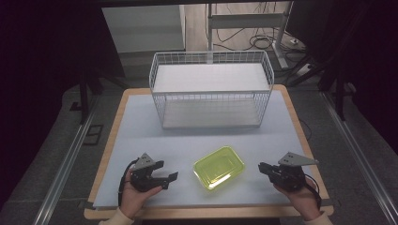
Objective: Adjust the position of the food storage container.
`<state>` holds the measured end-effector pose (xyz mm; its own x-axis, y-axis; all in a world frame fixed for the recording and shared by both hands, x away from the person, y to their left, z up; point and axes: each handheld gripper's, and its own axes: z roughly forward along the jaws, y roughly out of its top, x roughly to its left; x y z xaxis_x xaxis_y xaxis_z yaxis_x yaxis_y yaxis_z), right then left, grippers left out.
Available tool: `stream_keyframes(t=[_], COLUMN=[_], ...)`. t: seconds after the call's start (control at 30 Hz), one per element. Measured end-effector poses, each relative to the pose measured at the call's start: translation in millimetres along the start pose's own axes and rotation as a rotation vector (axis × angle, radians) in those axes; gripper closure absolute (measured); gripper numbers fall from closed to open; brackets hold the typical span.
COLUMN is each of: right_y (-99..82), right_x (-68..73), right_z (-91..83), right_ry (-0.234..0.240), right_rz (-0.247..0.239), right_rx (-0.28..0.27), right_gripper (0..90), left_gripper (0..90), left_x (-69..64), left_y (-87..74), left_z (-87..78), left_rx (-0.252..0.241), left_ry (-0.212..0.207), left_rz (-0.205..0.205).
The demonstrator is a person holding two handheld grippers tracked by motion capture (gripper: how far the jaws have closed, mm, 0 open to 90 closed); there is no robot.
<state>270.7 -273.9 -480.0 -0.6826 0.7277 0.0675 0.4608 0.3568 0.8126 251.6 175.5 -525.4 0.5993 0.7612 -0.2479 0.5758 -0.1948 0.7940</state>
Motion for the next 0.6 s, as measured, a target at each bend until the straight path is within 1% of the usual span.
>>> stream_keyframes(t=[0.03,0.07,0.1,0.13,0.17,0.2,0.23,0.3,0.33,0.37,0.4,0.43,0.47,0.6], right_y=[0.0,0.8,4.1,6.8,6.8,8.5,13.8,17.5,17.5,21.4,22.4,22.4,25.3,29.0], right_x=[0.0,0.7,4.7,8.7,8.7,11.2,20.3,27.3,27.3,36.0,39.0,39.0,46.8,56.2], right_z=[0.0,-0.5,-2.1,-2.4,-2.4,-2.5,-2.8,-2.0,-2.0,0.1,1.0,1.0,3.2,6.4], right_ry=[0.000,0.014,0.045,0.061,0.061,0.078,0.114,0.134,0.134,0.157,0.164,0.164,0.180,0.214], right_rz=[0.000,0.004,0.008,0.001,0.001,-0.001,-0.024,-0.046,-0.046,-0.077,-0.085,-0.085,-0.112,-0.136], right_rx=[0.000,-0.005,-0.015,-0.021,-0.021,-0.025,-0.030,-0.030,-0.030,-0.025,-0.022,-0.022,-0.013,-0.004], right_gripper=[86.1,87.0,88.5,89.1,89.1,89.2,89.3,89.4,89.4,89.3,89.3,89.3,89.4,89.5], left_gripper=[21.8,21.8,21.8,21.8,21.8,21.8,21.8,21.8,21.8,21.8,21.8,21.8,21.8,21.8], left_x=[0.0,0.0,0.2,1.6,1.6,2.3,2.6,2.7,2.7,2.3,1.5,1.5,1.2,1.9], left_y=[0.0,0.0,0.0,0.1,0.1,0.2,0.2,0.6,0.6,0.7,0.6,0.6,0.5,0.3], left_z=[0.0,0.1,0.1,-0.3,-0.3,-0.6,-0.8,-1.0,-1.0,-0.8,-0.5,-0.5,-0.6,-1.3], left_rx=[0.000,0.000,0.000,-0.002,-0.002,-0.001,-0.003,-0.006,-0.006,-0.004,-0.002,-0.002,-0.002,-0.005], left_ry=[0.000,0.001,0.000,0.003,0.003,0.003,0.005,0.005,0.005,0.004,0.005,0.005,0.005,0.006], left_rz=[0.000,0.001,0.001,0.003,0.003,-0.002,-0.003,-0.007,-0.007,-0.007,-0.001,-0.001,0.001,-0.007])
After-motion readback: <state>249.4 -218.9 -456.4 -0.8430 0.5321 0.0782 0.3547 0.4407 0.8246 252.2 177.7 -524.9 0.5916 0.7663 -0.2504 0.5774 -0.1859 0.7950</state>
